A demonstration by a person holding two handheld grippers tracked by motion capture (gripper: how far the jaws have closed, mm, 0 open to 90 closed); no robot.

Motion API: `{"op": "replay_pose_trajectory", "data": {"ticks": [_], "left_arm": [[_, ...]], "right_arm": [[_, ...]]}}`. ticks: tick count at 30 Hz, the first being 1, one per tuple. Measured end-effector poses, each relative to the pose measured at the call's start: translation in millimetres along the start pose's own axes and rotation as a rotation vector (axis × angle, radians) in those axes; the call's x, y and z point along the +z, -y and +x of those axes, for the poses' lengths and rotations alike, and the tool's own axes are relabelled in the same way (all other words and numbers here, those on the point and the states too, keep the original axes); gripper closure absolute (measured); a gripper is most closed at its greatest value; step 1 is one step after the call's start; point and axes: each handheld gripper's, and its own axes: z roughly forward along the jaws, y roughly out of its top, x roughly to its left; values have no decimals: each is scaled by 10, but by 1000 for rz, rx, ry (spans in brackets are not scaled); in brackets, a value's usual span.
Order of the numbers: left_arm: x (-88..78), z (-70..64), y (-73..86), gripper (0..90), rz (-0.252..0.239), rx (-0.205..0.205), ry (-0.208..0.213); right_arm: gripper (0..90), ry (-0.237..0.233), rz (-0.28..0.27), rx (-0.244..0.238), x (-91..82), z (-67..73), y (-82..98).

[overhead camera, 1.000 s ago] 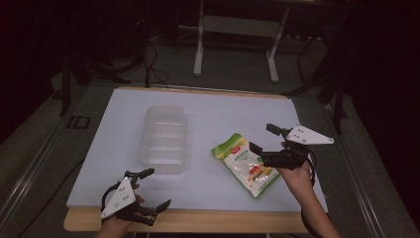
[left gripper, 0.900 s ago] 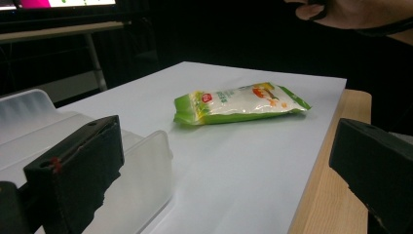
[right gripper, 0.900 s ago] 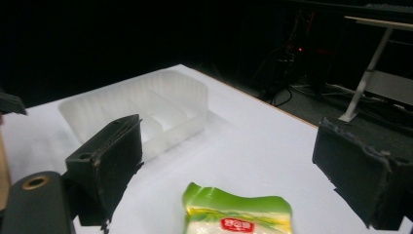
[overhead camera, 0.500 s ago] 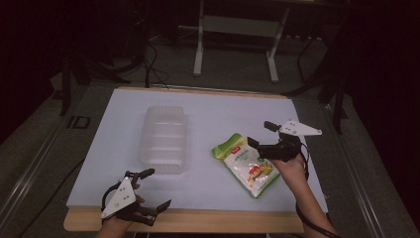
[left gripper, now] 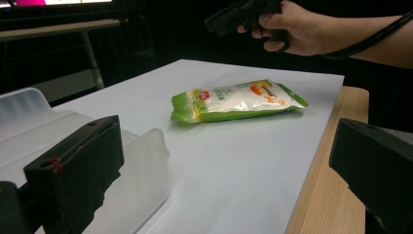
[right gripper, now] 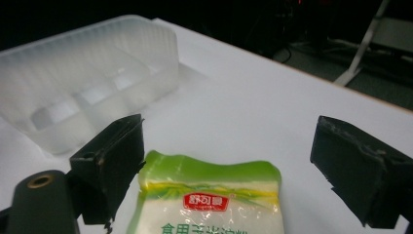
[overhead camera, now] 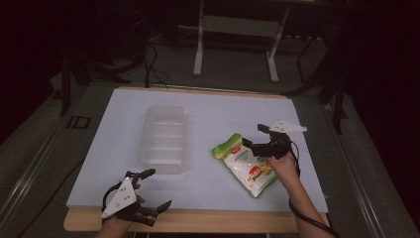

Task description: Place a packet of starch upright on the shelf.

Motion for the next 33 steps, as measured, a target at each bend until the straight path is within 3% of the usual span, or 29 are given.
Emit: {"op": "replay_pose_trajectory", "data": {"ticks": [22,33], "left_arm": [[8,-12,3,0,10,9,7],[22,-19,7,0,19,14,12]], "right_arm": [[131,-23,129,74,469,-305,330],[142,-16,191,83,610,-328,464]]}}
